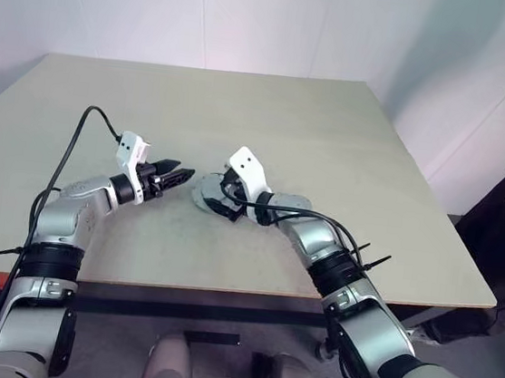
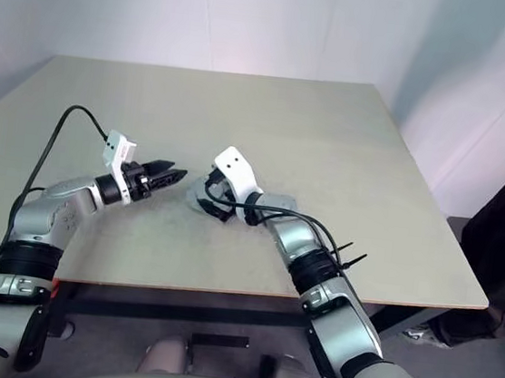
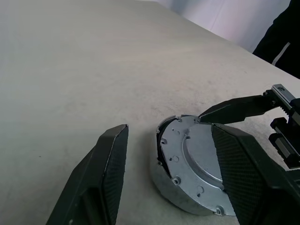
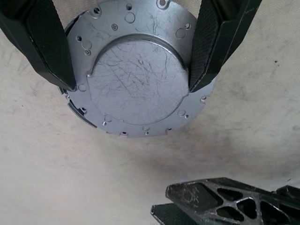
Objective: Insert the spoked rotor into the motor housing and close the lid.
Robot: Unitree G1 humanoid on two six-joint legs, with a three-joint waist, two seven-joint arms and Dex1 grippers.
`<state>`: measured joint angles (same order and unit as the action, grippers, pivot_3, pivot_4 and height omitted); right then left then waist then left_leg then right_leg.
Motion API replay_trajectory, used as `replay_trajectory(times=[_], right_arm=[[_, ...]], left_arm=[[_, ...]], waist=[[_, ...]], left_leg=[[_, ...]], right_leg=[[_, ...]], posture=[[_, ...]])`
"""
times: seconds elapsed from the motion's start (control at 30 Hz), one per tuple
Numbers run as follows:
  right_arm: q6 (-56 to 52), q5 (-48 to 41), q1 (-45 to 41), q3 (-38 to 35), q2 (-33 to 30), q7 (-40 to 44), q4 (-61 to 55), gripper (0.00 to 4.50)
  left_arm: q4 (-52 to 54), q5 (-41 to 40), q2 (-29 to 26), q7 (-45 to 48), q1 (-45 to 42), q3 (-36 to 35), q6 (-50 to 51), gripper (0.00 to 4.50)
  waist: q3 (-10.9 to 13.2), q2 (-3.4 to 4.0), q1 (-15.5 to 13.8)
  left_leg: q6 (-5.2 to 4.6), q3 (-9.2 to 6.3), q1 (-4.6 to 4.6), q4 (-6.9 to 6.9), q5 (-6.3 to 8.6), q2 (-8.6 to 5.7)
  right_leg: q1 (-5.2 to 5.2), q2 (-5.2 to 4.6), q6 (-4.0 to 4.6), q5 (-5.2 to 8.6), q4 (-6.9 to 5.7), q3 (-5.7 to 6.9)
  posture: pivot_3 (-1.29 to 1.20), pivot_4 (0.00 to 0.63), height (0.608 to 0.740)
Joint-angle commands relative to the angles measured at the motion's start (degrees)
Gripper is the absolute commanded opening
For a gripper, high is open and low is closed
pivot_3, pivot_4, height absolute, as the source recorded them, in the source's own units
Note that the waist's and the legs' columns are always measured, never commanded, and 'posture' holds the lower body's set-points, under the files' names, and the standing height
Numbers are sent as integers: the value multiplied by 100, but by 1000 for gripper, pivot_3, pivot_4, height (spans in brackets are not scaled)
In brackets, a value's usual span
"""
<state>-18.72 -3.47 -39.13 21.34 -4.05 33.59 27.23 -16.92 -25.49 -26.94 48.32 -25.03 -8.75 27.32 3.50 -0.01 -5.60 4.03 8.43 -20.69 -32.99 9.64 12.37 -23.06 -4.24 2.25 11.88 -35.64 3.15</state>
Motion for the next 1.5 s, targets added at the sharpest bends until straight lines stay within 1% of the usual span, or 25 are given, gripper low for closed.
replay_trajectory(times=[0.03,0.17,0.43,0.67,1.17,1.5], right_arm=[[116,124,-77,-126,11,-27,53,4094],[109,131,-170,-231,-27,14,-33,3083],[40,81,-382,-416,-34,22,-70,3083],[-224,-100,-601,-772,63,98,14,3083],[54,254,-500,-670,115,223,625,3083],[-13,280,-388,-690,35,327,703,3083]], left_arm=[[212,-61,-92,-45,-22,-157,-53,3032],[115,-49,-127,-68,29,-199,-72,3032],[4,-38,-122,-79,56,-225,-85,3032],[-70,-41,-169,-82,90,-273,-93,3032],[19,-48,-167,-202,165,-288,-115,3032],[22,-38,-127,-223,163,-281,-136,3032]], waist=[[0,0,7],[0,0,2],[1,1,2],[1,1,6],[1,2,19],[1,1,20]], left_leg=[[0,0,1,0,0,0],[0,0,1,0,0,0],[-1,0,-1,-1,0,0],[-1,0,-6,-1,0,1],[-1,4,-3,-1,1,6],[-2,5,6,-1,1,7]], right_leg=[[0,0,0,0,0,0],[3,0,0,0,-1,0],[4,-1,1,0,0,0],[-1,0,3,0,1,0],[-2,2,5,2,1,0],[4,2,6,2,-1,0]], posture=[[0,0,740],[0,0,740],[0,0,740],[0,0,740],[0,0,740],[0,0,740]])
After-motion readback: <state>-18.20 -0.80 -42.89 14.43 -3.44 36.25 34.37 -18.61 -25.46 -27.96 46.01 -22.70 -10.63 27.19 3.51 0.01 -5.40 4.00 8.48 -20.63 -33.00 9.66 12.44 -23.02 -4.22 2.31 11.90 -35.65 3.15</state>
